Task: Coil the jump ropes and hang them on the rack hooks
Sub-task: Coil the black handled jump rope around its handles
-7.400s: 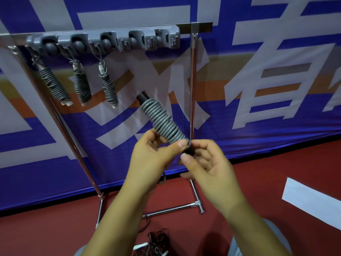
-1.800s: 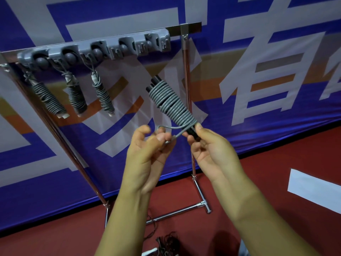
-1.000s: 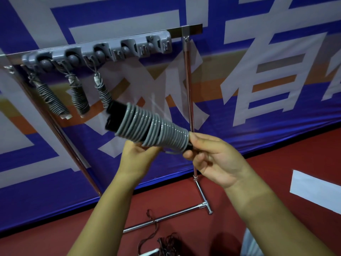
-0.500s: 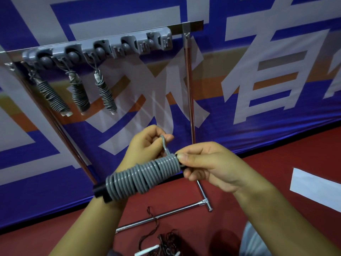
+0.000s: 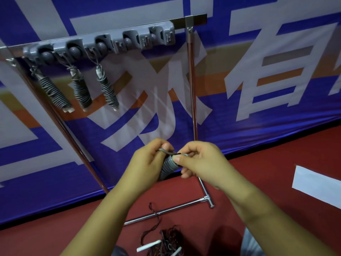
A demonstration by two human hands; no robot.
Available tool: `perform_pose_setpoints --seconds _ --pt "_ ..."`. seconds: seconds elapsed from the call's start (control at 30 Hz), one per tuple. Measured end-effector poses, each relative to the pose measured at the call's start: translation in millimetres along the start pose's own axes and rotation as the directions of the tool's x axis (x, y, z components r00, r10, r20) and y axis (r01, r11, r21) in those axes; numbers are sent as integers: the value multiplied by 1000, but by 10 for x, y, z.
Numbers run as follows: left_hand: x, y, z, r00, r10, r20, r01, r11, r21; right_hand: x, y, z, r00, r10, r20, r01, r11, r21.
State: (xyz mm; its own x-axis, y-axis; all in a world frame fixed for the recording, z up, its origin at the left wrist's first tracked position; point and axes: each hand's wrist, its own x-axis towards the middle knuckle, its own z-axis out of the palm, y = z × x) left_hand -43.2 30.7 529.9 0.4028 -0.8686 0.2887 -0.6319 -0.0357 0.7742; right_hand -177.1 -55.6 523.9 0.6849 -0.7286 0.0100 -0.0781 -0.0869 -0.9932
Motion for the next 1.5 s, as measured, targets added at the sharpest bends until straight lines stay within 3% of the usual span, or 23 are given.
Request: perform_pose_setpoints --seconds 0.13,0.33,0.5,0.7,0.8,0.93,1.13,1.3,1.5 --pt "-24 70 163 991 -88 -99 89 996 11 -19 -1 87 986 -83 -142 87 996 20" --pt "-22 182 277 965 -73 -251 70 997 -21 -104 38 150 958 -179 -222 223 956 192" --pt "49 333 320 927 -224 -302 132 946 -296 -108 168 166 907 -328 -266 353 934 52" --pt "36 468 361 930 -309 -198 154 819 -552 -162 141 135 910 -414 -30 412 892 186" --pt "7 531 348 939 -270 -212 118 834 -540 -175 115 119 901 -432 -23 429 885 180" --pt "-17 541 359 949 -196 -246 62 884 -464 -177 129 110 894 -430 -124 445 885 140" --pt "-52 541 392 960 -93 -264 4 948 -318 -208 105 76 908 -372 -191 411 880 237" --pt "-4 477 279 949 120 -290 -145 987 -64 -241 78 68 903 -371 -217 424 853 305" --pt "-38 416 74 991 136 -20 -133 921 -367 -271 69 40 884 -367 -290 446 849 285"
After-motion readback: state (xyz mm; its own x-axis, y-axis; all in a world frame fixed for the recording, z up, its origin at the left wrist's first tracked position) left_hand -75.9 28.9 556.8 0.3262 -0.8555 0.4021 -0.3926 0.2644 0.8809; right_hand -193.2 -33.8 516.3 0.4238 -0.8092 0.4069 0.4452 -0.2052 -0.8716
